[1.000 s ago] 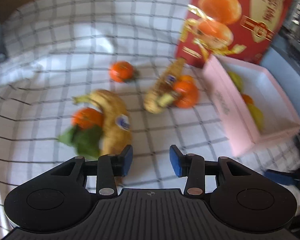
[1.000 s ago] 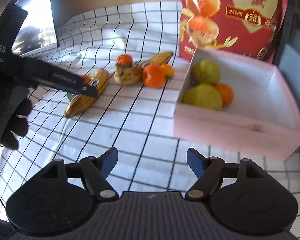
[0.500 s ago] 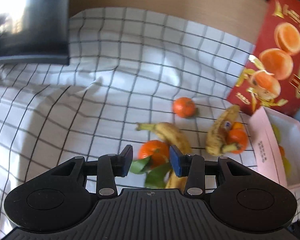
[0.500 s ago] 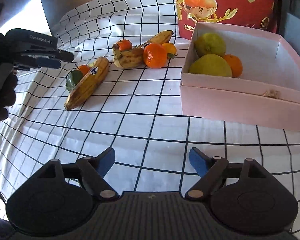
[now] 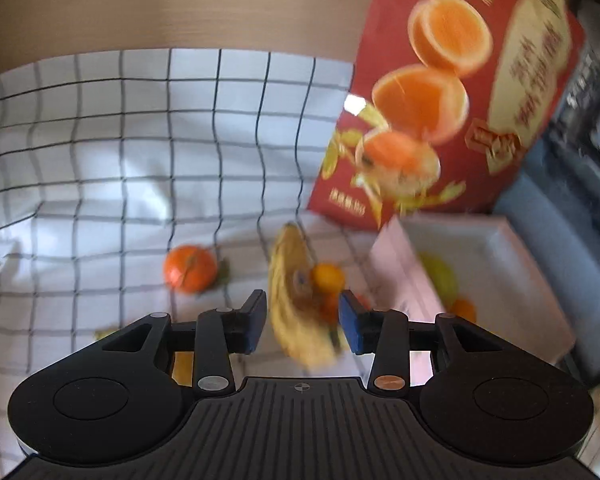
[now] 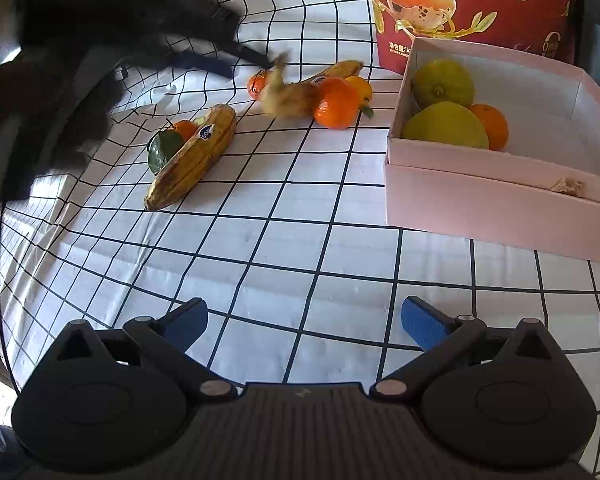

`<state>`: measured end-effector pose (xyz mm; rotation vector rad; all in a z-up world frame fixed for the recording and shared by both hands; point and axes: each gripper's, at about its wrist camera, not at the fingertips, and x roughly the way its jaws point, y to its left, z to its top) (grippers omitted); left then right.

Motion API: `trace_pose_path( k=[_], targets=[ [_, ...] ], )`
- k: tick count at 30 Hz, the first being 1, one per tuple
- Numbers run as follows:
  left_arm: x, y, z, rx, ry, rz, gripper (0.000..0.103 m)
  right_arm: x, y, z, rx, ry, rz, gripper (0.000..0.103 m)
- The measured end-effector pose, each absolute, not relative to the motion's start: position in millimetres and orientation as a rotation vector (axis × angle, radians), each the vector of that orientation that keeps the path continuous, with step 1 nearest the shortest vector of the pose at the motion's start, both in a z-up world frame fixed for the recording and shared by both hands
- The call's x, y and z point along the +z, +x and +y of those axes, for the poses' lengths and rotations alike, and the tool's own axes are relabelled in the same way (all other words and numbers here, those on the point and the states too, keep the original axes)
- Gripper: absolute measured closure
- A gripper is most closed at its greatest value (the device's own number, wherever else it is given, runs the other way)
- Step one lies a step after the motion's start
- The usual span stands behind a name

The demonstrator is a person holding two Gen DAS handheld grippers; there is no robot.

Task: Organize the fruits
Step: 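Grasp the spotted banana near the pink box with the left gripper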

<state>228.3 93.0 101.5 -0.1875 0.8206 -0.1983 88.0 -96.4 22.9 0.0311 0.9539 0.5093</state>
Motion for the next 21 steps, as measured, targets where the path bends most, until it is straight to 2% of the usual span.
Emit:
trace_pose_path(
  k=[8, 21],
  targets=[
    [75, 289, 83, -0.218, -0.171, 1.039, 0.059, 22, 78, -99, 0.491, 0.039, 0.93, 0.0],
    [38, 304, 45, -0.116, -0.131, 1.106, 0.057, 20, 72, -96, 0.515, -0.019, 0.908, 0.0]
  ],
)
